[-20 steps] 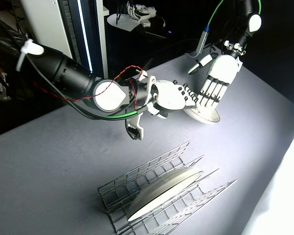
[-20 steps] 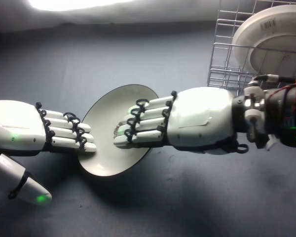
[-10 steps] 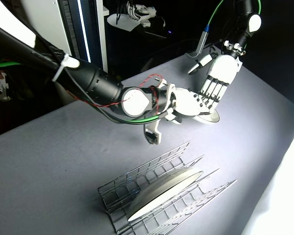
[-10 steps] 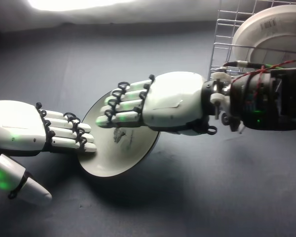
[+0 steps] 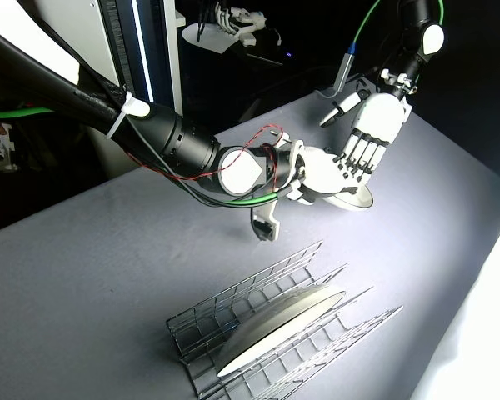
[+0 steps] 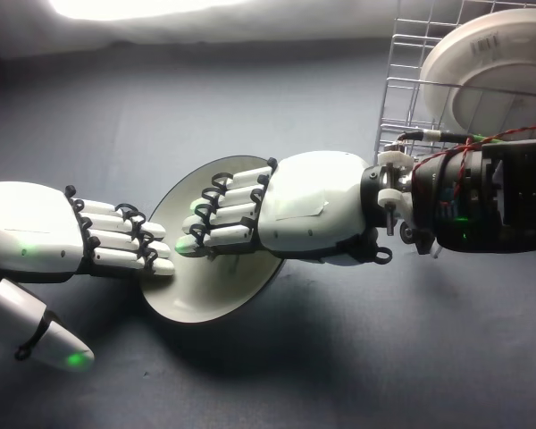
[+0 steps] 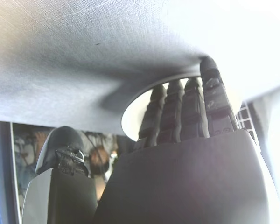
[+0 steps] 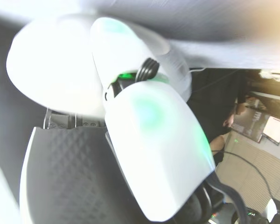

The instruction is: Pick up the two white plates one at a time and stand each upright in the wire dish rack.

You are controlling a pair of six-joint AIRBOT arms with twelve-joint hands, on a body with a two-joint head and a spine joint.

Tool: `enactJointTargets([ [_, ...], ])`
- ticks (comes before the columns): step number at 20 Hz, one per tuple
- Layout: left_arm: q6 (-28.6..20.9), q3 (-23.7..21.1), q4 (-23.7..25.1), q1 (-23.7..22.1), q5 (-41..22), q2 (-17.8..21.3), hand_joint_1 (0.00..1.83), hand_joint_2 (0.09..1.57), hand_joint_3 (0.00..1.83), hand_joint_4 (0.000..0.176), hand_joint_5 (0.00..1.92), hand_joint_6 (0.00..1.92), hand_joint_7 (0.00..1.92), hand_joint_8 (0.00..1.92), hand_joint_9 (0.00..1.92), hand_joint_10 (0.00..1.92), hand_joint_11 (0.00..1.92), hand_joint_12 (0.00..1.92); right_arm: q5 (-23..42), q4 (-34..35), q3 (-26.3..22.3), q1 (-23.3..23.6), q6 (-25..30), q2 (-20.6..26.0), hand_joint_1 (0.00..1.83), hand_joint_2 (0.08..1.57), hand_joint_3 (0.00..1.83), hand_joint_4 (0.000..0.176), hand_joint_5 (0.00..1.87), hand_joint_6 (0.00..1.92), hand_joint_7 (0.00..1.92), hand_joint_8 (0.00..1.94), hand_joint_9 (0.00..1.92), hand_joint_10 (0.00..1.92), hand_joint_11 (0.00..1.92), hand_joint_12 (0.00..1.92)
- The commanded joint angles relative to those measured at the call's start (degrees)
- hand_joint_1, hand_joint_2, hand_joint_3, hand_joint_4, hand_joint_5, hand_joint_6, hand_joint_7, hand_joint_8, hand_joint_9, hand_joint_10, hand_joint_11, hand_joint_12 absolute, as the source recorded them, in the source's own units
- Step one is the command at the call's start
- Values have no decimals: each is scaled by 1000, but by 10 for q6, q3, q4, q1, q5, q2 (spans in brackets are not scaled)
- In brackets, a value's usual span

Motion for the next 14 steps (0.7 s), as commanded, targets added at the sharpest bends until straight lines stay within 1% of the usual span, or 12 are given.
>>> enactJointTargets([
  [1,-1,-5,2,4,-28,-7,0,1140,1,0,97,0,55,1,23,0,0,53,47,20,0,0,-1,1,1531,1234,0,0,130,17,83,9,85,16,0,587],
  [2,-1,-5,2,4,-28,-7,0,1141,1,0,90,0,54,1,20,0,0,49,47,20,0,-1,-1,1,1469,1222,0,0,186,21,141,15,138,23,0,703],
  [3,-1,-6,2,4,-28,-7,0,1143,2,0,104,6,67,6,32,5,10,54,47,20,0,-2,-1,0,1384,1203,0,0,358,31,354,26,361,48,48,956],
  [4,-1,-6,3,4,-28,-7,0,1144,2,0,108,7,67,5,33,5,11,56,47,20,0,-2,-1,0,1349,1187,0,0,479,28,492,15,522,52,138,1046],
  [5,-1,-6,3,4,-28,-7,0,1144,2,0,107,6,65,4,33,4,10,57,47,20,0,-3,-1,0,1340,1163,0,0,685,39,718,27,751,60,376,1022],
  [6,-1,-6,3,4,-28,-7,0,1152,5,0,116,9,70,6,36,5,12,58,47,20,0,-3,-1,0,1247,1126,7,0,871,893,968,698,965,40,630,899],
  [7,-1,-6,3,4,-28,-7,0,1154,6,0,117,8,74,7,39,6,12,60,46,20,0,-3,-1,0,1350,1113,0,0,884,1061,1015,789,948,926,731,898],
  [8,-1,-6,3,5,-28,-7,0,1163,8,0,120,8,82,8,51,9,16,64,46,20,0,-3,-1,0,1281,1062,0,0,1001,945,1203,611,1116,526,968,851],
  [10,-1,-6,3,5,-28,-7,0,1163,8,0,120,8,82,8,51,9,16,64,46,20,0,-3,-1,0,1281,1062,0,0,1001,945,1203,611,1116,526,968,851],
  [11,-2,-6,3,5,-28,-7,0,1163,8,0,120,7,83,8,52,9,17,65,46,20,0,-3,-1,0,1263,1049,2,0,1021,916,1249,543,1210,271,1010,789],
  [13,-5,-4,3,2,-30,-7,0,1154,4,0,109,2,71,2,42,4,17,66,46,20,0,-3,-1,1,1257,1045,1,0,1070,813,1221,619,1286,164,1021,842],
  [14,-8,-3,3,0,-31,-7,0,1153,3,0,109,2,75,4,44,5,11,65,47,20,0,-2,-1,1,1369,1034,0,0,1074,761,1182,578,1182,714,992,883],
])
